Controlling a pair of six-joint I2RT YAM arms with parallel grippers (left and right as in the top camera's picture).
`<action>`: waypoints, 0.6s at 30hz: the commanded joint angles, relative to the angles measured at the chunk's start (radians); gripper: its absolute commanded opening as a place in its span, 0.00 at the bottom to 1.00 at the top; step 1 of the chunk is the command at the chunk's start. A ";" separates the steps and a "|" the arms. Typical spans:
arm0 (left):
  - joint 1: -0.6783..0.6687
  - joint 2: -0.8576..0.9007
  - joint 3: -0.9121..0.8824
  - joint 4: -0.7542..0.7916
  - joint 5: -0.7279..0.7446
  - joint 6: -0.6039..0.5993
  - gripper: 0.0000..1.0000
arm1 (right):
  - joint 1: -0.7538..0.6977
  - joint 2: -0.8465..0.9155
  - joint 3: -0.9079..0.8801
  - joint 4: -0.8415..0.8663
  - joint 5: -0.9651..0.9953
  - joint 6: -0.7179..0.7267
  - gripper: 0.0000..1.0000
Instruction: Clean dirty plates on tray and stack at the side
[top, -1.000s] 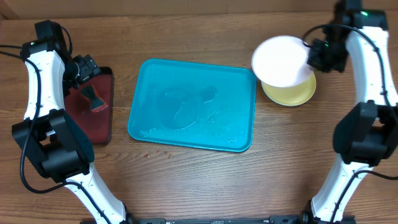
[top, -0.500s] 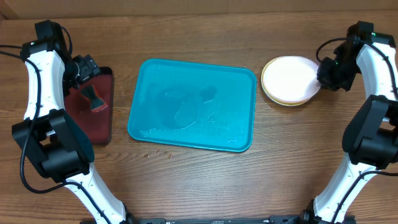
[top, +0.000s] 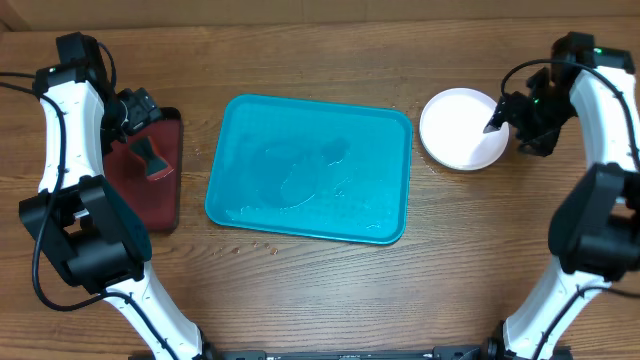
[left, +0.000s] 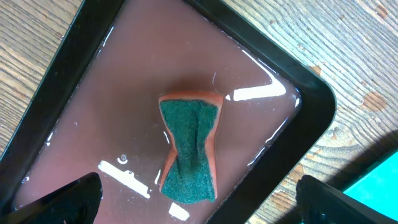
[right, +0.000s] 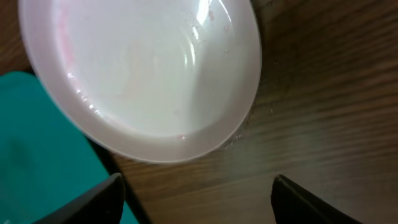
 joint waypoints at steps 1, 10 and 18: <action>-0.001 -0.020 0.019 -0.002 0.005 0.004 1.00 | 0.006 -0.194 0.003 -0.041 -0.016 -0.003 0.77; -0.001 -0.020 0.019 -0.002 0.005 0.004 1.00 | 0.146 -0.452 0.002 -0.241 0.001 -0.003 0.86; -0.001 -0.020 0.019 -0.002 0.005 0.004 1.00 | 0.368 -0.596 0.002 -0.314 0.008 0.001 1.00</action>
